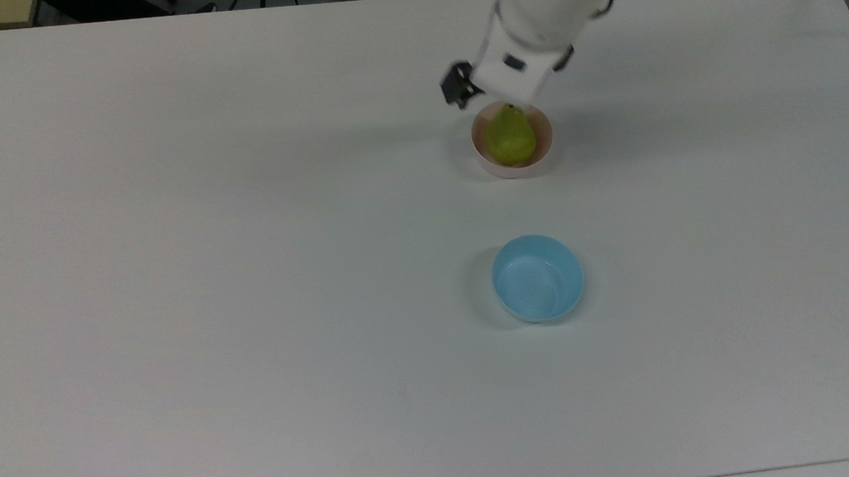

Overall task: Place the pear in the bowl
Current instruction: 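Lower the pear into the pink bowl and open the gripper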

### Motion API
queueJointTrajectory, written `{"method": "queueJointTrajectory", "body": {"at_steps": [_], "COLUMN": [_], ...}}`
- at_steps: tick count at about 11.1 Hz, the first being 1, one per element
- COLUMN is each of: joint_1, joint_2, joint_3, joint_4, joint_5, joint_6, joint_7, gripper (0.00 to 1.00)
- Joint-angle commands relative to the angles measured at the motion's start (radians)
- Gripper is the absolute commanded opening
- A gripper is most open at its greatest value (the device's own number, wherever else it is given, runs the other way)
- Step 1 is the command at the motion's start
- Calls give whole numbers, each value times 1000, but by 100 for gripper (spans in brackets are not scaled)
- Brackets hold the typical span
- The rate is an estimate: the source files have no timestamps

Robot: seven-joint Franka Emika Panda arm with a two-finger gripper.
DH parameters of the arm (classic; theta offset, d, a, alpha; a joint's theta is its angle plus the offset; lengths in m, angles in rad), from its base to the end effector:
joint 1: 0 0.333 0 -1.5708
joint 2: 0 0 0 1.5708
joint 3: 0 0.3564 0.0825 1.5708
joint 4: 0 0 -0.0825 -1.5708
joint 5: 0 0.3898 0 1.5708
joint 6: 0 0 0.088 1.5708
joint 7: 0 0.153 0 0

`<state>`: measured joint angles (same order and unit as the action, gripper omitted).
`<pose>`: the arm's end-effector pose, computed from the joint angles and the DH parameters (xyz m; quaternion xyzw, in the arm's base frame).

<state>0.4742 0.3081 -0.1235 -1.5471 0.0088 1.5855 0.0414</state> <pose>0.5864 0.2243 0.4478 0.9792 0.1524 -0.1279 0.0402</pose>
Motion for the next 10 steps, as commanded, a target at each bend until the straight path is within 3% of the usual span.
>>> {"method": "queueJointTrajectory", "body": {"at_steps": [1, 3, 5, 10], "joint_1": [-173, -326, -414, -477], "joint_2": [-168, -225, -245, -245], "joint_3": [4, 8, 8, 7], "joint_4": [25, 27, 27, 13], "joint_5": [-36, -95, -99, -81], "joint_6": [-76, -67, -50, 73], "joint_7": [6, -6, -78, -106], "gripper": [100, 100, 100, 100]}}
